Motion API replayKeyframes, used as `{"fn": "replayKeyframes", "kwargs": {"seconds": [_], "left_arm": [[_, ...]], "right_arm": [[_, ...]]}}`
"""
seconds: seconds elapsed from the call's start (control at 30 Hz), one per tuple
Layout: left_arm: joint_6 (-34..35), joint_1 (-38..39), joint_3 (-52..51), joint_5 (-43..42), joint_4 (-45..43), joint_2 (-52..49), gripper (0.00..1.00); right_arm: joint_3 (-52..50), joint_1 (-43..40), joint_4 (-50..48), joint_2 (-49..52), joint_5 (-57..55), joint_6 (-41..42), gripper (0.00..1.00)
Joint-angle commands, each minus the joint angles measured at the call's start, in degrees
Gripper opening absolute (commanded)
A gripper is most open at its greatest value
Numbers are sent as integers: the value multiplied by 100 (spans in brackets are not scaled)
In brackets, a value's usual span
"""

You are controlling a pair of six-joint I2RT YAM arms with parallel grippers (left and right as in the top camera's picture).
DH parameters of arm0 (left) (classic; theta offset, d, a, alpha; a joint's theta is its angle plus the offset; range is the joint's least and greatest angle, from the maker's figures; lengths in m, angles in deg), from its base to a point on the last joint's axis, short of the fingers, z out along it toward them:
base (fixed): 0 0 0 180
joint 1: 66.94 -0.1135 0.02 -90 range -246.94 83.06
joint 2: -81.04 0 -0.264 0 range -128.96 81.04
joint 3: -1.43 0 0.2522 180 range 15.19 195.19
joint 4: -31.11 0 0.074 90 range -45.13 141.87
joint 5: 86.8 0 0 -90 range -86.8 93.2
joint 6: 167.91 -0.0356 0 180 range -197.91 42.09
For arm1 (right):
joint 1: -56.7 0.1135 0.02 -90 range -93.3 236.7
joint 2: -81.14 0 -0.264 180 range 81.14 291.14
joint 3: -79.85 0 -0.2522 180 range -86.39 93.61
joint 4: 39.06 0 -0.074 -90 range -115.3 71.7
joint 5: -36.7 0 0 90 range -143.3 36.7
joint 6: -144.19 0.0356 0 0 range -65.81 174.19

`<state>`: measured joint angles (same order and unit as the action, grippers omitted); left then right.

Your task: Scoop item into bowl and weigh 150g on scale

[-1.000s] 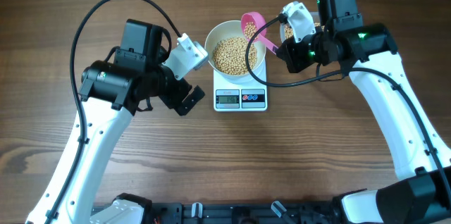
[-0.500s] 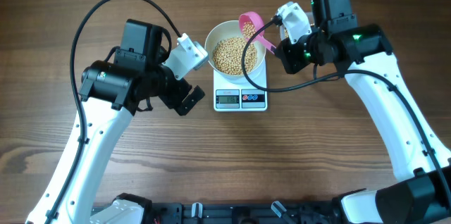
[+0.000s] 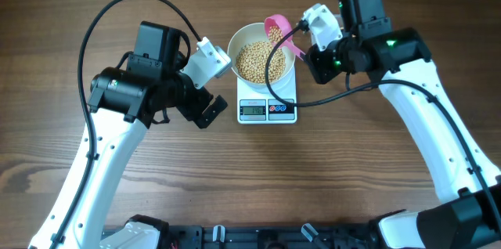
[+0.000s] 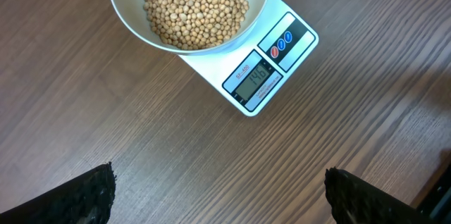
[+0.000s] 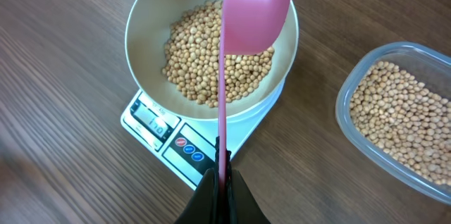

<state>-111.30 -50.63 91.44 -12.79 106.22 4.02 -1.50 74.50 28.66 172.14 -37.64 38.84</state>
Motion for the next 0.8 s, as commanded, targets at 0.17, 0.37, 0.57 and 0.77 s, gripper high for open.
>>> {"fn": "replayKeyframes", "kwargs": {"seconds": [0.17, 0.37, 0.57, 0.77], "left_arm": [[-90, -9, -11, -48, 0, 74, 100], [-87, -9, -11, -48, 0, 74, 100], [-87, -9, -11, -48, 0, 74, 100], [-90, -9, -11, -48, 0, 74, 100]], "right_arm": [[15, 63, -35, -46, -260, -120, 4], [15, 63, -33, -46, -361, -114, 4], [15, 81, -24, -46, -232, -101, 4], [15, 190, -15, -46, -470, -262, 4]]}}
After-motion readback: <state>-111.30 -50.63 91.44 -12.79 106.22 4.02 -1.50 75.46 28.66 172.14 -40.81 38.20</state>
